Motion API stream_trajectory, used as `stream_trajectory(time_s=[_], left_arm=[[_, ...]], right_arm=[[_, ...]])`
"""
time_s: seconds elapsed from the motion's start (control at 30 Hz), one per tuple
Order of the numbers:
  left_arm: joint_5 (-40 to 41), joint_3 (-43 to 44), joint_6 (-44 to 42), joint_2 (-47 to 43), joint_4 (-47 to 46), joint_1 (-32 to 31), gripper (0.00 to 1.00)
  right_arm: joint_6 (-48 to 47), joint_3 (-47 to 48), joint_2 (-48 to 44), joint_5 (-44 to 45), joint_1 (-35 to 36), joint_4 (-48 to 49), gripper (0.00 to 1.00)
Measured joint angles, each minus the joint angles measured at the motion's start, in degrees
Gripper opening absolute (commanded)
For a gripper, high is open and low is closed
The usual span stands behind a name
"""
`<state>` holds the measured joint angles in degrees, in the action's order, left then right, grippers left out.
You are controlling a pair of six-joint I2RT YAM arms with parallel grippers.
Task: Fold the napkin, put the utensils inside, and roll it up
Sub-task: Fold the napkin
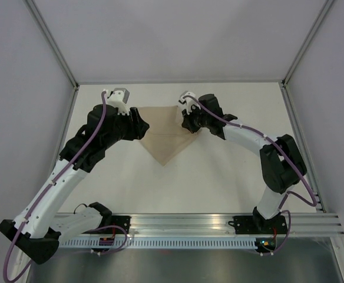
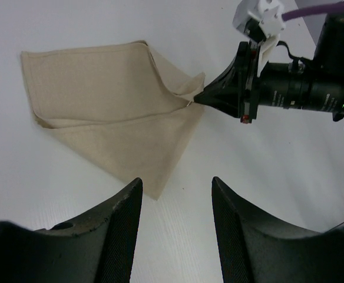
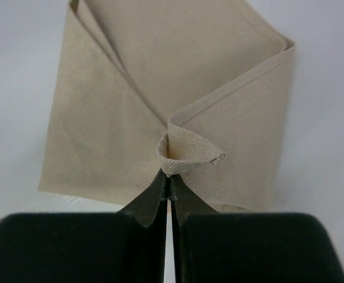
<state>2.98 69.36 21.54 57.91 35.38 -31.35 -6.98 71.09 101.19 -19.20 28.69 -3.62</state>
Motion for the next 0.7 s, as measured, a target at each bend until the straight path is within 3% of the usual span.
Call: stream_trajectory(time_s=[0.4,0.7], left_arm=[[0.00,0.00,0.07,-0.85,-0.02,-0.02,0.56],[0.00,-0.02,0.07,-0.87,0.00,-0.02,0.56]], right_arm=[[-9.70,-0.98,0.00,5.84,13.57,-4.85,0.04],[-13.51,-0.98,1.97,8.66,18.14,-5.95,0.04]])
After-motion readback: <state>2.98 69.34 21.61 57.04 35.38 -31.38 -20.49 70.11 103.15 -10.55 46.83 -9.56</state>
